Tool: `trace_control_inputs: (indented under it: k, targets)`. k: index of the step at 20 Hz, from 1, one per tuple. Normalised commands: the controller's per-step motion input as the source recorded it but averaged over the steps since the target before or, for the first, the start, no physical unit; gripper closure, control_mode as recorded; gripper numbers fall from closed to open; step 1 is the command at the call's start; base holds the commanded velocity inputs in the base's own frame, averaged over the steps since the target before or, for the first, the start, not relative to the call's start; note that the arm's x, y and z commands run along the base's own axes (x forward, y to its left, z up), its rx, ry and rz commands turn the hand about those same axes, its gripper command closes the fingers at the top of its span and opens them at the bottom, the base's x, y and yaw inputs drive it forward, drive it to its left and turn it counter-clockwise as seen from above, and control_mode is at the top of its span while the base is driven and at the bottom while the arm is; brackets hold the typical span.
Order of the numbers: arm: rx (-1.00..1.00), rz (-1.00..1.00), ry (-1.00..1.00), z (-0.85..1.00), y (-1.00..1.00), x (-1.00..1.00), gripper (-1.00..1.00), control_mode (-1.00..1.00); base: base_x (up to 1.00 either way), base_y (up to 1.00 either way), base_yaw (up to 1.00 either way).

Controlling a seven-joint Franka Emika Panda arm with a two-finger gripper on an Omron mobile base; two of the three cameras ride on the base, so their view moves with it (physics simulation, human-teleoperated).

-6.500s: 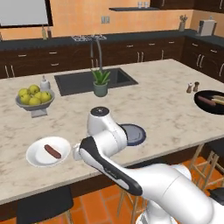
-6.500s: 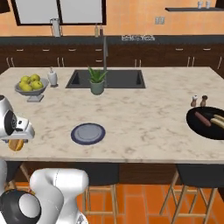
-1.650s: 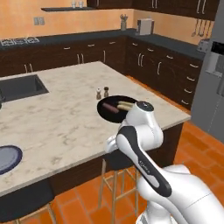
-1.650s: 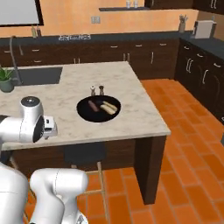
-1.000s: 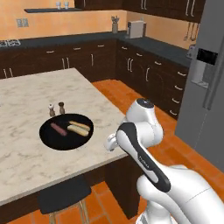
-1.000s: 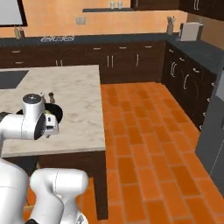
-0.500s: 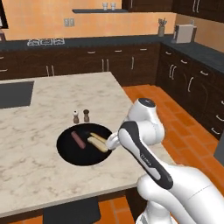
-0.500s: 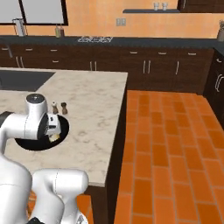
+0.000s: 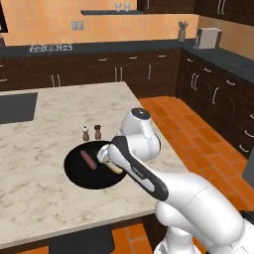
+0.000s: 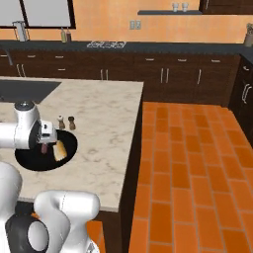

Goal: Place one bun and one sausage from the bowl on each plate.

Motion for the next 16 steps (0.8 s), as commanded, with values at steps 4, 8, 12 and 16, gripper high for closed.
trace_control_inputs:
  k: [4, 8, 12, 16]
  targets:
    - [-0.51, -0.35, 0.17, -0.35, 0.05, 0.51, -1.00, -1.00, 0.00, 0.00, 0.00]
    - [-0.35, -0.13, 0.09, -0.57, 0.00, 0.25, -1.00, -1.00, 0.00, 0.00, 0.00]
    - [-0.21, 0.09, 0.00, -0.67, -0.03, 0.36, -1.00, -1.00, 0.00, 0.00, 0.00]
    - [-0.23, 0.01, -0.03, -0.59, -0.14, 0.45, -1.00, -1.00, 0.00, 0.00, 0.00]
